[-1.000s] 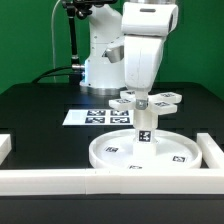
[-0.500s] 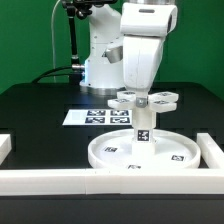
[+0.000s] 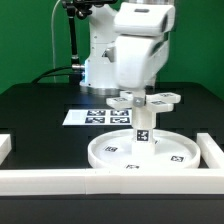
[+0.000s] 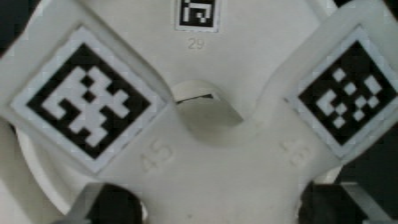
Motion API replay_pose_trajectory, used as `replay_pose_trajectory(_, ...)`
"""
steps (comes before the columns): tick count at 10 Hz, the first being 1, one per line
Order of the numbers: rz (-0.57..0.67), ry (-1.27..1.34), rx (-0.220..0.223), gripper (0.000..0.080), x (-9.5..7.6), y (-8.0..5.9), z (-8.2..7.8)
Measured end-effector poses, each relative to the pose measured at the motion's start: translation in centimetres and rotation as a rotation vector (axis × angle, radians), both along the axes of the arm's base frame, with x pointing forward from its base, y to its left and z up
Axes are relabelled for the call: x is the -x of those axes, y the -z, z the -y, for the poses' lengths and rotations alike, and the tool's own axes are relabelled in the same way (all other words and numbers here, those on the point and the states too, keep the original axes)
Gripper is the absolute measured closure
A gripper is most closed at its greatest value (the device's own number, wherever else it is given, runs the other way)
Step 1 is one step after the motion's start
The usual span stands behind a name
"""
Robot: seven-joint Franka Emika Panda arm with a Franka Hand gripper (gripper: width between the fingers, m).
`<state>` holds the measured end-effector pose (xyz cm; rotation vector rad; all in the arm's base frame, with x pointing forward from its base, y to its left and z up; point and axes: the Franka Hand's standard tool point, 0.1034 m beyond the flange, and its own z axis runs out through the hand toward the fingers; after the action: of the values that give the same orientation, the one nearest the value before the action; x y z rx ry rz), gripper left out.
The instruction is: Assemble round table
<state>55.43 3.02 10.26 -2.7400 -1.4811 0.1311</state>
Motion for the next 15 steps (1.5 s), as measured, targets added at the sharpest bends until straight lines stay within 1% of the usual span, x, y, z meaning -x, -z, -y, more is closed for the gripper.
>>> replay_pose_trajectory(1, 0.0, 0.113, 0.007, 0.0362, 0.03, 0.0, 0.18)
replay_pose_trajectory(3, -0.01, 0.356, -0.009, 0.0361, 0.14, 0.03, 0.35)
replay_pose_trajectory(4, -0.01, 0.452, -0.005, 0.0361, 0.13, 0.03, 0.32)
replay_pose_trajectory(6, -0.01, 0.547, 0.003, 0.0361, 0.11, 0.01, 0.29)
replay_pose_trajectory(9, -0.011, 0.777, 0.021, 0.0361, 0.08, -0.05, 0.19)
replay_pose_trajectory(10, -0.013, 0.904, 0.0, 0.0361, 0.03, 0.01, 0.34)
replay_pose_trajectory(11, -0.014, 1.058, -0.011, 0.0361, 0.02, 0.02, 0.47)
replay_pose_trajectory(13, 0.008, 1.293, -0.02, 0.0361, 0.01, 0.04, 0.37)
replay_pose_trajectory(14, 0.001, 1.366, -0.027, 0.0361, 0.03, 0.04, 0.29)
replay_pose_trajectory(15, -0.003, 1.442, -0.022, 0.0361, 0.0, 0.02, 0.25)
